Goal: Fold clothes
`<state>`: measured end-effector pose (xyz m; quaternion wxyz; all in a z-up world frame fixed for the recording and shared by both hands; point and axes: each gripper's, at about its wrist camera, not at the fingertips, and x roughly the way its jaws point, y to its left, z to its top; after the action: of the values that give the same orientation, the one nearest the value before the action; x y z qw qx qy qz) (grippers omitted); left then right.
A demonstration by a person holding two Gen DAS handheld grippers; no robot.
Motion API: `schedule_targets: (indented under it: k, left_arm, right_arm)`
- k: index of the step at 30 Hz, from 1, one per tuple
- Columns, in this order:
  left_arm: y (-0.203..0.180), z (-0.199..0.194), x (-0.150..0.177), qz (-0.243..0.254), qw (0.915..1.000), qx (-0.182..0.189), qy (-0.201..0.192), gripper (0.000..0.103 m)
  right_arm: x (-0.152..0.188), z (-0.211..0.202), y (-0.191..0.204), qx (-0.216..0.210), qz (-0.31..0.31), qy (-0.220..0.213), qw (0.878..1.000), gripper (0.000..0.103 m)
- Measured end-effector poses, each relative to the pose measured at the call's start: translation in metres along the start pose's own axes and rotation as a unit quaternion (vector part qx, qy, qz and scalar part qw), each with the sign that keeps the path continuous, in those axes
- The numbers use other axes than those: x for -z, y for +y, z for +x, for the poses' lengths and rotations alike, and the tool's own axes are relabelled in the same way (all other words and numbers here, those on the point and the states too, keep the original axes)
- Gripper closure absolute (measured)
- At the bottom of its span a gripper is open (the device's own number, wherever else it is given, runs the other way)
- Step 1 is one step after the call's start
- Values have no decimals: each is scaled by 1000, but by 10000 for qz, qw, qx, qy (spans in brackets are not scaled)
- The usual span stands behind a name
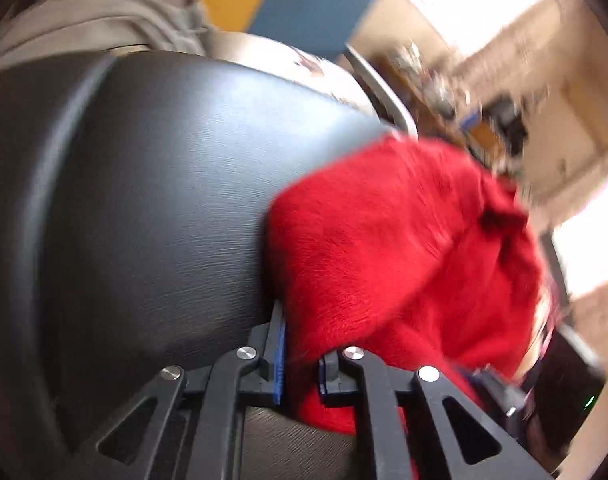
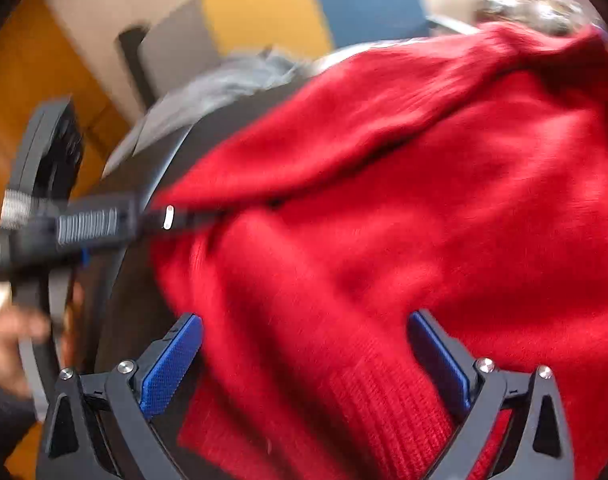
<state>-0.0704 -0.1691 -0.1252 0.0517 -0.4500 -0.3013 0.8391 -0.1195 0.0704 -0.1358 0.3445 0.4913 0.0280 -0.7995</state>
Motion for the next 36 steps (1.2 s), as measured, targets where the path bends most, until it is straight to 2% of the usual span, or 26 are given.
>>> schedule_targets:
  k: [2, 7, 13, 16, 20, 23, 26, 28, 29, 32, 34, 36]
  left_arm:
    - [21, -30, 9, -279, 9992, 118, -251, 94]
    - [57, -113, 27, -504, 9950, 213, -837, 96]
    - [103, -206, 39, -688, 9893, 45, -1282, 96]
    - [126, -245, 44, -767, 9853, -226, -1508, 96]
    - [163, -282, 46, -1024, 9817, -664, -1463, 95]
    - [184, -310, 45, -1210, 9726, -1193, -1590, 89]
    - [201, -341, 46, -1338, 9597, -1666, -1825, 83]
    - [205, -354, 49, -1413, 9537, -1769, -1978, 82]
    - [203, -358, 52, -1389, 9538, -1716, -2039, 82]
    - [177, -333, 64, -850, 9716, -1313, -1773, 80]
    - [148, -290, 75, -319, 9852, -1067, -1303, 80]
    - [119, -246, 86, 197, 9929, -828, -826, 80]
  right_arm:
    - [6, 2, 22, -67, -199, 115, 9997, 0]
    - [22, 3, 72, -364, -328, 231, 9985, 0]
    - [45, 9, 145, -1244, -203, 460, 9910, 0]
    - [61, 17, 192, -1653, -361, 739, 9828, 0]
    - [75, 24, 240, -1942, -568, 1024, 9740, 0]
    - [79, 26, 262, -2097, -600, 1126, 9694, 0]
    - [81, 19, 258, -2452, -444, 1085, 9624, 0]
    - [80, 4, 250, -2415, -430, 870, 9655, 0]
    - [80, -5, 241, -2304, -392, 730, 9696, 0]
    - [76, -21, 208, -1841, -264, 382, 9818, 0]
    - [74, -31, 175, -1406, -77, 190, 9899, 0]
    - [74, -40, 143, -937, 110, 9, 9955, 0]
